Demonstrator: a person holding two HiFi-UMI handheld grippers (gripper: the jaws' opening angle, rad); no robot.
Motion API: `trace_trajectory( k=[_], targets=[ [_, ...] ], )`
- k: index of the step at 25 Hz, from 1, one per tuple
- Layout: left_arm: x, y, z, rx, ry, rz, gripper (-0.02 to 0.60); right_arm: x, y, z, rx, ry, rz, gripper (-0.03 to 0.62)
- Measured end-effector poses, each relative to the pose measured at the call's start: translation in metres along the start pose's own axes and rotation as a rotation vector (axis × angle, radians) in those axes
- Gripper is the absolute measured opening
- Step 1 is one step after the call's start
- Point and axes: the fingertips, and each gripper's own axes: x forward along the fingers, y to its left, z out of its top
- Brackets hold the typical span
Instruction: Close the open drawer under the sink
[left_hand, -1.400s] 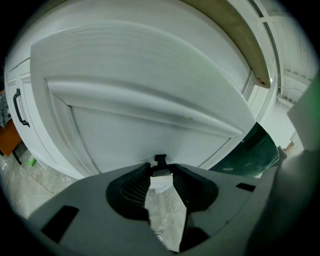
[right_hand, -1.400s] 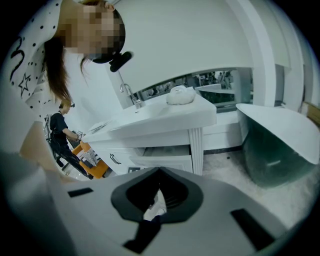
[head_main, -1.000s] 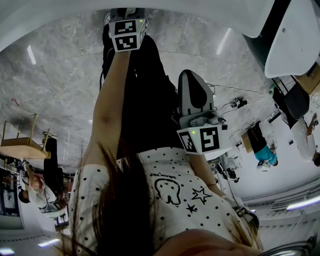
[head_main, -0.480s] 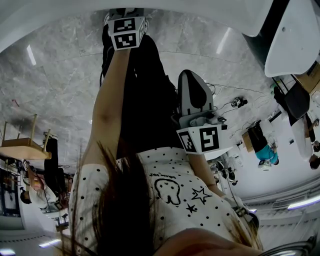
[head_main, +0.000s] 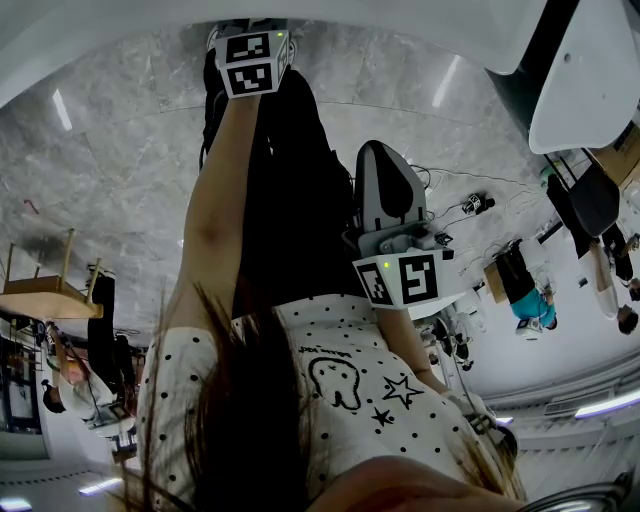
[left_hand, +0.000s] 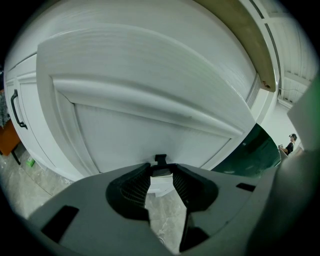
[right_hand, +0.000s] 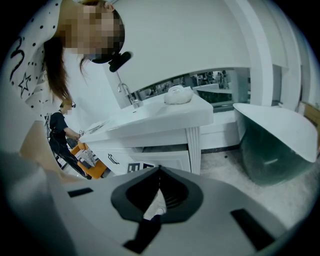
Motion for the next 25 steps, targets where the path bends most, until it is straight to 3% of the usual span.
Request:
trace_trajectory(
  k=[25],
  targets=[
    [0.018,0.001,0.012,-0.017,-0.011,0.001,0.141,0.011,-0.012,0.006,0.013,0.011,-0.004,0.014]
  ],
)
